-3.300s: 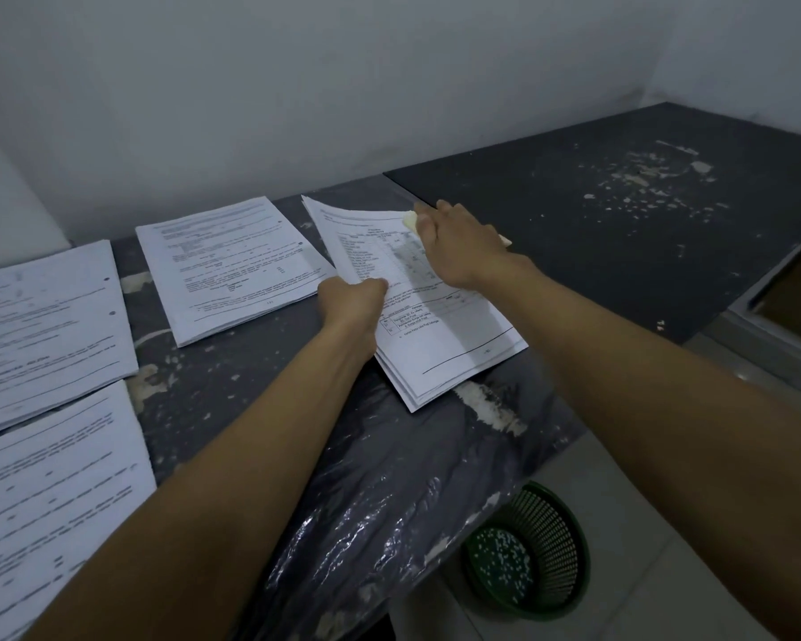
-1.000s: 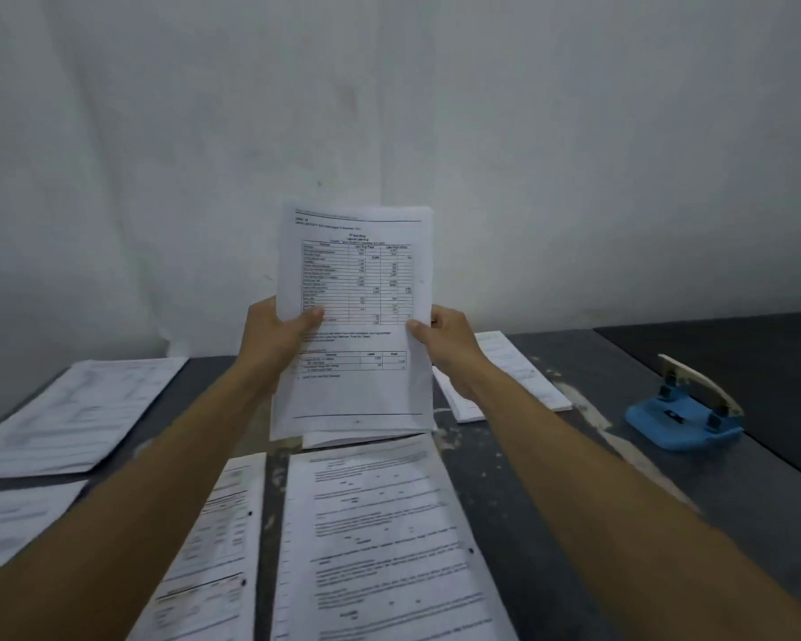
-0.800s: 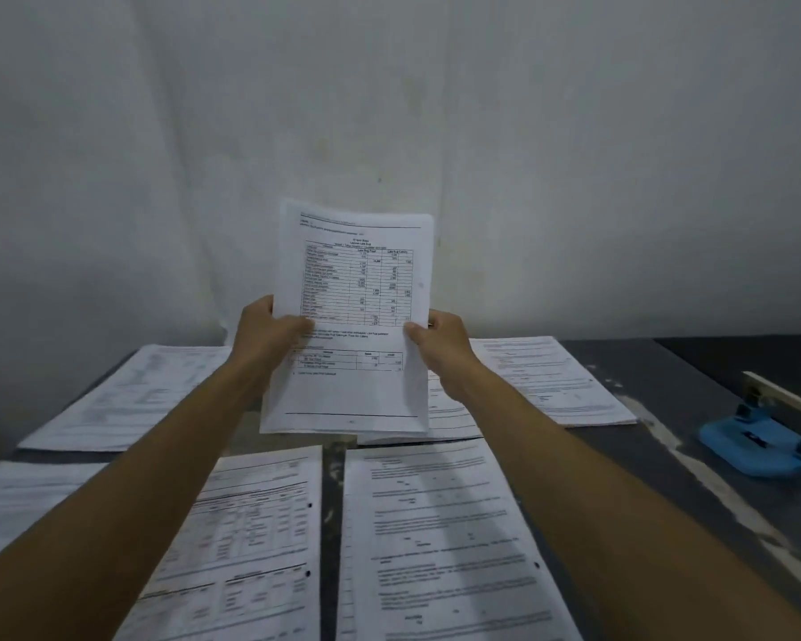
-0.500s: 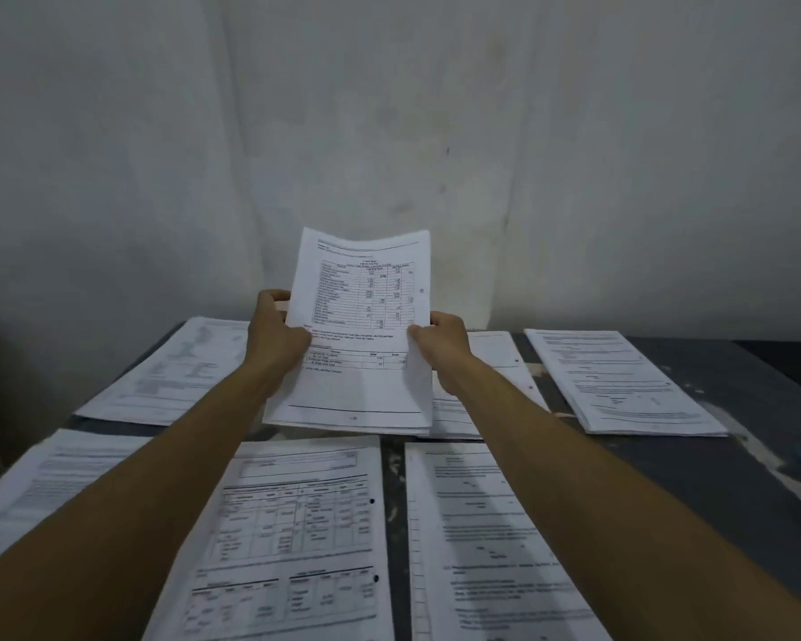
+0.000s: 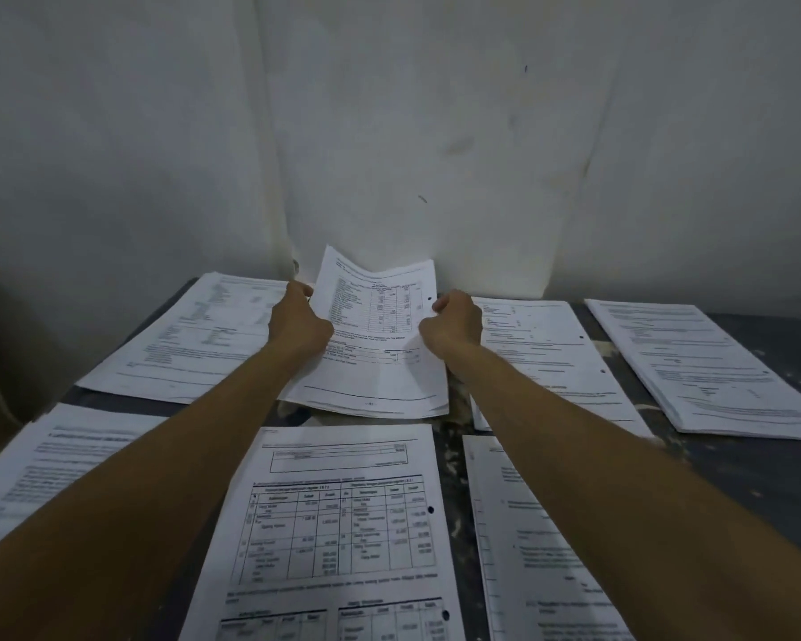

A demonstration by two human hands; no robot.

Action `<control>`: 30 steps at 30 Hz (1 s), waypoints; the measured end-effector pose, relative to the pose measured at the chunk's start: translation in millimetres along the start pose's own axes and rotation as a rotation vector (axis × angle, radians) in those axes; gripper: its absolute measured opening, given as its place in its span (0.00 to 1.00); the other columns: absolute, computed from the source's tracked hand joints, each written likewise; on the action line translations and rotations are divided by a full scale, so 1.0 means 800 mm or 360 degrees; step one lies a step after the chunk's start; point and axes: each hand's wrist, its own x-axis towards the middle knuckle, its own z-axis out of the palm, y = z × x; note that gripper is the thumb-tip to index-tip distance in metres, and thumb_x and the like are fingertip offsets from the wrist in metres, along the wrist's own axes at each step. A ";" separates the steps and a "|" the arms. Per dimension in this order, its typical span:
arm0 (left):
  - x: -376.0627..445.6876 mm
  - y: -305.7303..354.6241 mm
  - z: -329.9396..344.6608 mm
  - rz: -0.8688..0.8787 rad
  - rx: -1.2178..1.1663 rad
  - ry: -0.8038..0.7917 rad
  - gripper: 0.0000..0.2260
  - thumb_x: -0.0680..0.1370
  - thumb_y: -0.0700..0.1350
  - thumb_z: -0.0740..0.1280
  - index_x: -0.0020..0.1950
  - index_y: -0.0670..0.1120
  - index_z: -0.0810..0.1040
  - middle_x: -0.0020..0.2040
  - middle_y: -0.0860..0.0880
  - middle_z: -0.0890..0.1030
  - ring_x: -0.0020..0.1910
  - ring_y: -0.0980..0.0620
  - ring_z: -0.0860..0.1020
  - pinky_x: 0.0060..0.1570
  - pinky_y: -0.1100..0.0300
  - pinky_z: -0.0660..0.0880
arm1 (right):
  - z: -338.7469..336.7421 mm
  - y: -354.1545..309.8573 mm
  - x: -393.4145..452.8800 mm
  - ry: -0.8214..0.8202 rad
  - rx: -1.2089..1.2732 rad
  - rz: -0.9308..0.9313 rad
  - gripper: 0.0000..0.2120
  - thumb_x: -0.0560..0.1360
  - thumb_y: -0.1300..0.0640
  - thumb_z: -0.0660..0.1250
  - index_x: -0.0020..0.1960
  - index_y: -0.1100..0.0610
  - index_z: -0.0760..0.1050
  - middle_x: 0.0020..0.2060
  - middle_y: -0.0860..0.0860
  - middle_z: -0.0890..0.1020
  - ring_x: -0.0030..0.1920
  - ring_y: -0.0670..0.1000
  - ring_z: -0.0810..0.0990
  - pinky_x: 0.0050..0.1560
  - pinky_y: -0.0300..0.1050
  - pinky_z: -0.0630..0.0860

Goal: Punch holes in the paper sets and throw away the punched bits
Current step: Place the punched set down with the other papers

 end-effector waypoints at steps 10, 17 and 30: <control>0.003 -0.008 0.010 0.0050 0.0688 -0.0120 0.29 0.74 0.42 0.72 0.72 0.40 0.66 0.68 0.38 0.71 0.68 0.39 0.68 0.64 0.48 0.70 | 0.019 0.008 -0.016 -0.0010 -0.0631 -0.0176 0.14 0.72 0.61 0.72 0.57 0.60 0.76 0.58 0.57 0.74 0.58 0.57 0.74 0.50 0.49 0.78; -0.026 -0.004 -0.034 0.0121 0.0686 -0.0072 0.25 0.74 0.44 0.70 0.70 0.41 0.70 0.66 0.40 0.73 0.65 0.40 0.71 0.62 0.48 0.72 | 0.017 -0.023 -0.051 0.0000 -0.0497 -0.0329 0.17 0.71 0.60 0.71 0.60 0.58 0.75 0.64 0.57 0.72 0.60 0.56 0.74 0.53 0.47 0.75; -0.150 -0.057 -0.121 0.0170 0.0533 0.0071 0.18 0.75 0.45 0.70 0.64 0.44 0.77 0.64 0.46 0.77 0.62 0.47 0.75 0.51 0.61 0.66 | 0.051 -0.050 -0.191 -0.0135 -0.0267 -0.0533 0.12 0.71 0.61 0.69 0.54 0.56 0.78 0.55 0.53 0.78 0.51 0.53 0.77 0.44 0.43 0.69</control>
